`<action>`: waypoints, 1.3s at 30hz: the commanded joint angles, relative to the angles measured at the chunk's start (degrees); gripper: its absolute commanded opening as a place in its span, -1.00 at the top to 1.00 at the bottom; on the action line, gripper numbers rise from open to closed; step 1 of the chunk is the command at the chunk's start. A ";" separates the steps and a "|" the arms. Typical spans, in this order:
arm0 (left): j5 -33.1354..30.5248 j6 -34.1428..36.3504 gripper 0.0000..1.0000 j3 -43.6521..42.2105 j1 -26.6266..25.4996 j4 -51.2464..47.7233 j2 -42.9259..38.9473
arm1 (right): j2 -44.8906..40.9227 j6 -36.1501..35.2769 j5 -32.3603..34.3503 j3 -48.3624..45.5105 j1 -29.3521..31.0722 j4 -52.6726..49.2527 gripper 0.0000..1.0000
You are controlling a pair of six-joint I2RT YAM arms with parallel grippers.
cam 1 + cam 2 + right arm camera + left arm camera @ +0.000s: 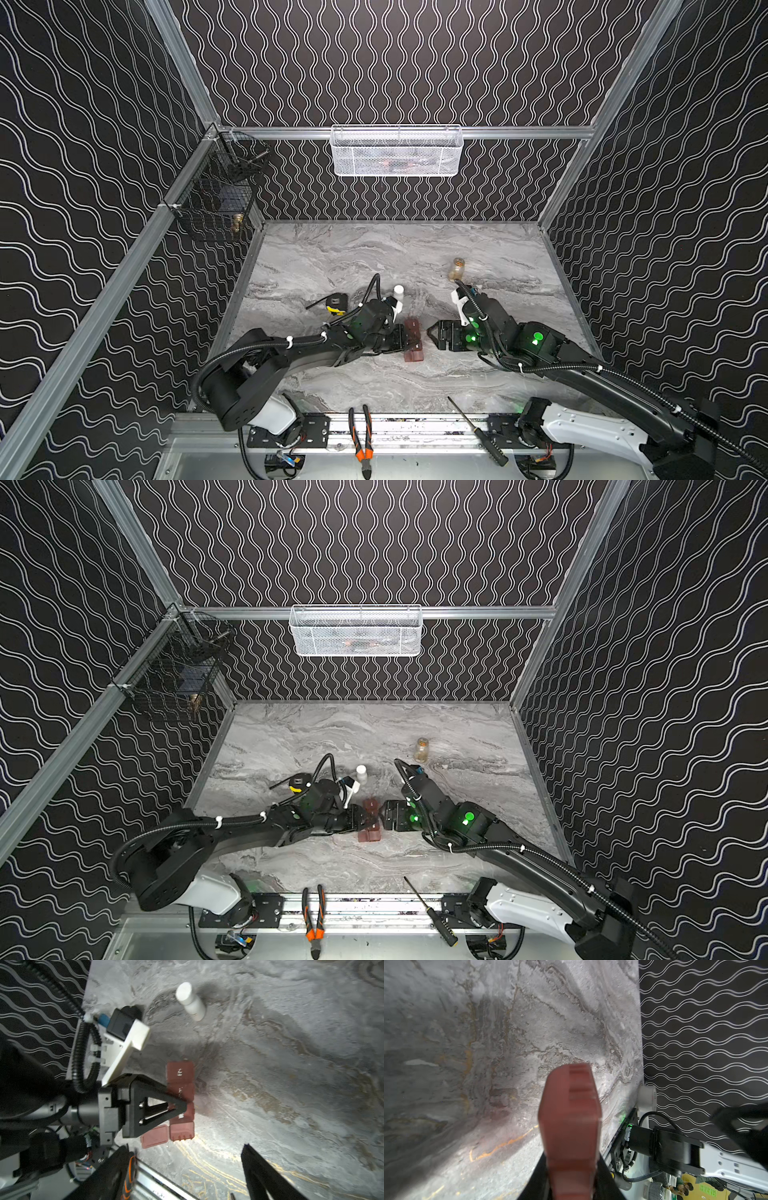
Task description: Sort the pills into containers
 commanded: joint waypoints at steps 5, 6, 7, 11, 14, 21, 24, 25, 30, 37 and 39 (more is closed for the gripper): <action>4.85 1.58 0.76 3.32 1.85 -0.23 5.51 | 1.09 -1.44 -0.38 -1.06 -3.25 -0.79 -0.73; 5.57 1.26 0.76 3.39 1.83 0.72 6.45 | 1.26 -1.61 -0.48 -1.22 -3.65 -0.79 -0.73; 6.23 0.74 0.75 3.49 1.84 1.84 7.36 | 1.42 -1.78 -0.50 -1.39 -4.11 -0.76 -0.73; 7.58 -0.53 0.71 4.13 1.83 4.17 9.31 | 2.49 -1.89 -0.58 -1.70 -5.73 -1.39 -0.73; 7.74 -0.48 0.68 5.12 1.81 4.22 10.10 | 2.85 -1.98 -1.28 -1.96 -6.99 -1.23 -0.73; 9.19 -1.87 0.66 7.23 1.85 7.53 14.18 | 3.23 -2.30 -2.36 -2.24 -9.42 -1.13 -0.73; 9.78 -2.88 0.65 7.79 1.82 9.65 16.02 | 3.12 -2.43 -2.75 -2.54 -9.79 -1.05 -0.73; 9.96 -3.05 0.65 7.93 1.84 10.14 16.69 | 3.09 -2.42 -2.79 -2.65 -9.83 -1.05 -0.73; 10.57 -3.15 0.64 8.55 1.89 11.21 18.95 | 3.20 -2.41 -3.21 -2.91 -10.32 -0.98 -0.73; 10.72 -1.55 0.51 9.58 1.85 8.82 20.16 | 3.57 -2.15 -3.94 -3.38 -10.75 -0.32 -0.73; 10.70 -1.10 0.38 9.80 1.89 7.85 20.44 | 3.90 -2.32 -3.87 -3.38 -10.84 -0.34 -0.73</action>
